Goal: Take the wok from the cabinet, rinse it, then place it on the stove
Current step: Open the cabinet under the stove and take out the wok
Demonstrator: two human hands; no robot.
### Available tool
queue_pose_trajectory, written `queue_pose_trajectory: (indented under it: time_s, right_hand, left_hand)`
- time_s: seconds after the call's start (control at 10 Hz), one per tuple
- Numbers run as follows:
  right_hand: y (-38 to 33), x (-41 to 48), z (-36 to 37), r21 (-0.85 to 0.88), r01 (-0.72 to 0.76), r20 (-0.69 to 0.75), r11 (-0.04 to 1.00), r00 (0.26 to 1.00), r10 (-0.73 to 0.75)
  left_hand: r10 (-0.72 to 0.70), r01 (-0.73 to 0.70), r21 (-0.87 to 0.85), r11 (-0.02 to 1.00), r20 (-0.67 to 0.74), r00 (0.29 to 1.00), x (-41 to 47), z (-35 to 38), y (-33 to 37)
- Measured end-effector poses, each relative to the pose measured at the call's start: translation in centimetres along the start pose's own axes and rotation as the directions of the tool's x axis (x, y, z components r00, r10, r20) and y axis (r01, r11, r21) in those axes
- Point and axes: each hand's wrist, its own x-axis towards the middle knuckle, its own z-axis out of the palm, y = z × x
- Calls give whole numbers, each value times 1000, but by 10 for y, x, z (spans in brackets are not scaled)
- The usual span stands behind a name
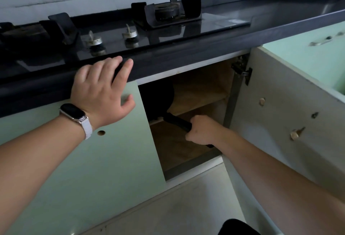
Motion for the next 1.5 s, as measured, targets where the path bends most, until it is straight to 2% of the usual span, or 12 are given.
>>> queue_pose_trajectory:
  time_s: [0.1,0.2,0.5,1.0,1.3,1.5]
  right_hand:
    - [-8,4,4,43,-42,35,998,999,41]
    - [-10,5,8,87,24,-50,996,999,-19]
    - [2,-1,26,231,11,-144,973,989,23]
    - [40,-27,20,266,-80,-277,961,948,156]
    - [62,-56,12,324,-154,-299,933,919,256]
    - [74,-84,0,278,-203,-340,939,893,294]
  left_hand:
    - [1,-1,-2,1000,-5,1000,1,0,0]
    - [7,-7,3,1000,-11,1000,0,0,-1]
    - [11,-11,2,1000,-19,1000,0,1,-1]
    - [19,-18,11,1000,-49,999,0,3,-1]
    - [15,-14,10,1000,-54,998,0,3,0]
    - [8,-8,5,1000,-55,998,0,3,1]
